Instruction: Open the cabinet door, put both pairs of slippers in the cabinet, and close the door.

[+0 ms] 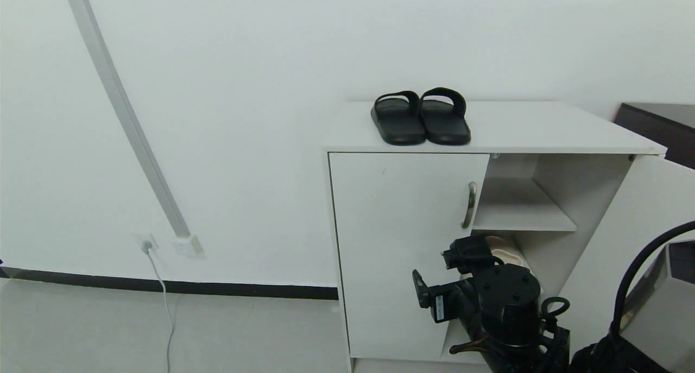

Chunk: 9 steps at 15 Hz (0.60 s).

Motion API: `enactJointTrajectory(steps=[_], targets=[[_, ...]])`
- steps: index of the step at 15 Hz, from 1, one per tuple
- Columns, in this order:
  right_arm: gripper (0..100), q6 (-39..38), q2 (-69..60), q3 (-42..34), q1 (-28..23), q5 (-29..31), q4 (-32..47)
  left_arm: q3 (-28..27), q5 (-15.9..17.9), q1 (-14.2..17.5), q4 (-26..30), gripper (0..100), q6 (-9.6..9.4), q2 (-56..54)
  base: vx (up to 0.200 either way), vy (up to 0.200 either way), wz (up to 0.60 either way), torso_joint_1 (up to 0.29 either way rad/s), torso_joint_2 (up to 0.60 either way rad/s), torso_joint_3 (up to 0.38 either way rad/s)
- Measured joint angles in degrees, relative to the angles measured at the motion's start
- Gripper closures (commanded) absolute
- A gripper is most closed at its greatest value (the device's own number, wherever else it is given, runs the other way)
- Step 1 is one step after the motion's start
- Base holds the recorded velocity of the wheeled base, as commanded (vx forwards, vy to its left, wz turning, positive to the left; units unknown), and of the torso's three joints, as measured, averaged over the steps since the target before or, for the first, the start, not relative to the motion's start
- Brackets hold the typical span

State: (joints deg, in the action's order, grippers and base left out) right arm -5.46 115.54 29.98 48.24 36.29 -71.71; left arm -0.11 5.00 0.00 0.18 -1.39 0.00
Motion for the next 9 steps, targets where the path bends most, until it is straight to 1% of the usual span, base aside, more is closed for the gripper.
enactJointTrajectory(steps=[4,9], targets=[[0,0.00,0.00,-0.05,0.00,0.00,0.00,0.01,0.01,0.00,0.00,100,0.00,0.00,0.000,0.000,0.00,0.163,-0.49,-0.325],[0,0.00,0.00,-0.22,0.00,0.00,-0.20,0.01,0.00,0.00,-0.02,100,-0.02,0.00,0.000,0.000,0.00,0.196,-0.51,-0.318]])
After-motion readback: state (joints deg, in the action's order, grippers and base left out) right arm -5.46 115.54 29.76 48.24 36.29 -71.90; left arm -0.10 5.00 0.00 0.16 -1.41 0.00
